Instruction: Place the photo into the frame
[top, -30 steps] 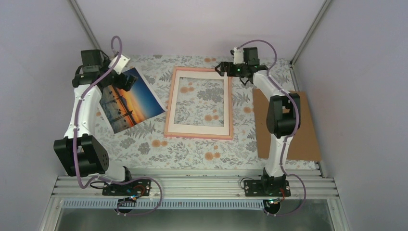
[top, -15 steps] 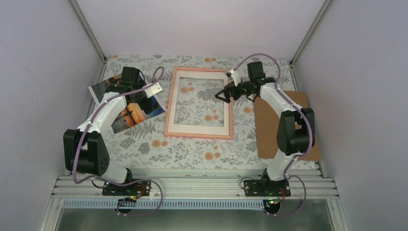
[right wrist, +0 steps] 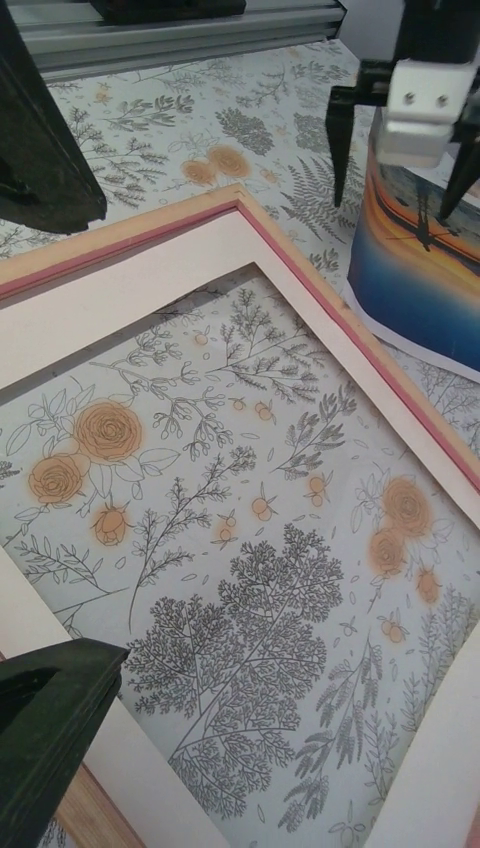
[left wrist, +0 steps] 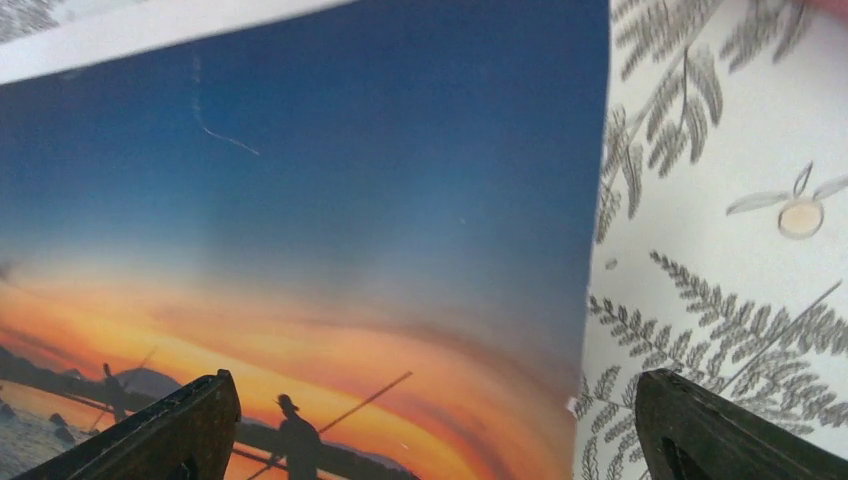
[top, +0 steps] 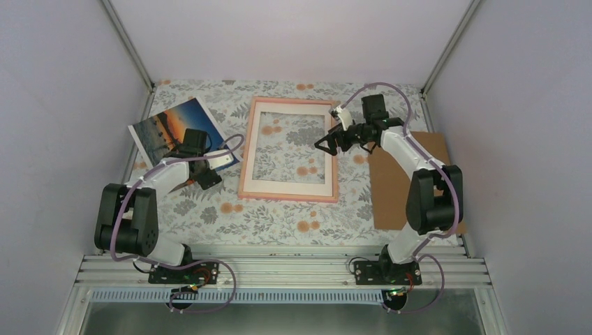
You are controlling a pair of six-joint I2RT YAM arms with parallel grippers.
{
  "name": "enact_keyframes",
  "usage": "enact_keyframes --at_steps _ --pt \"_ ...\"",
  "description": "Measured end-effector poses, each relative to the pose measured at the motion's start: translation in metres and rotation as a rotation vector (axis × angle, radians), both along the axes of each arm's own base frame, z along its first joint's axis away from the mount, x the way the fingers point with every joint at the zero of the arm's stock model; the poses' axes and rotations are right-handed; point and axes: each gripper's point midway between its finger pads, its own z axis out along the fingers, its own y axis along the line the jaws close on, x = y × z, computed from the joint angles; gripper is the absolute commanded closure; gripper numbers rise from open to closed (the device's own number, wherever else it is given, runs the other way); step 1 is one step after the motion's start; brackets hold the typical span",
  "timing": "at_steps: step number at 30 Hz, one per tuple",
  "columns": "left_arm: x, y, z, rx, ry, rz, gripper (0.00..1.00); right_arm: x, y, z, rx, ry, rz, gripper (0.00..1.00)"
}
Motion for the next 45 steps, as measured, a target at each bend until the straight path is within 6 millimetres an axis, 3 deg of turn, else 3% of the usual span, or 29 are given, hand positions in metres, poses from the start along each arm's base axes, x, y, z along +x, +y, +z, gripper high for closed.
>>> enact_keyframes --at_steps 2,5,7,16,19,22,27,29,32,36,39,42,45 --pt "-0.005 0.004 -0.009 0.030 0.008 -0.010 0.07 0.000 0.000 0.003 0.002 -0.009 -0.003 0.00" --pt "-0.009 0.009 -0.016 0.064 0.004 -0.019 0.22 0.001 0.000 0.009 0.007 -0.026 -0.009 0.00" --pt "-0.008 0.012 -0.018 0.085 -0.008 -0.020 0.39 0.002 -0.001 0.012 0.008 -0.038 -0.015 0.00" --pt "0.008 0.020 -0.010 0.133 -0.061 -0.001 0.95 0.007 -0.002 0.028 0.026 -0.141 -0.034 0.00" --pt "0.017 0.019 0.005 0.131 -0.071 0.002 0.97 0.007 0.000 0.045 0.041 -0.223 -0.013 0.00" --pt "0.031 0.017 0.037 0.121 -0.102 -0.002 0.98 0.006 0.004 0.065 0.065 -0.324 0.032 0.00" --pt "0.049 0.006 0.136 0.077 -0.227 -0.063 0.98 0.001 0.013 0.085 0.086 -0.458 0.134 0.00" --pt "0.045 0.000 0.182 0.061 -0.290 -0.108 0.98 -0.002 0.021 0.096 0.085 -0.516 0.180 0.00" --pt "0.028 -0.007 0.231 0.052 -0.349 -0.179 0.98 -0.006 0.039 0.122 0.093 -0.617 0.251 0.00" --pt "0.006 -0.014 0.273 0.045 -0.379 -0.253 0.98 -0.011 0.068 0.164 0.115 -0.743 0.332 0.00" --pt "-0.006 -0.020 0.300 0.024 -0.403 -0.290 0.98 -0.018 0.088 0.184 0.136 -0.785 0.377 0.00" --pt "-0.017 -0.030 0.332 -0.018 -0.447 -0.333 0.98 -0.035 0.108 0.189 0.156 -0.790 0.430 0.00" --pt "-0.031 -0.038 0.345 -0.054 -0.474 -0.379 0.98 -0.051 0.125 0.184 0.173 -0.773 0.475 0.00"
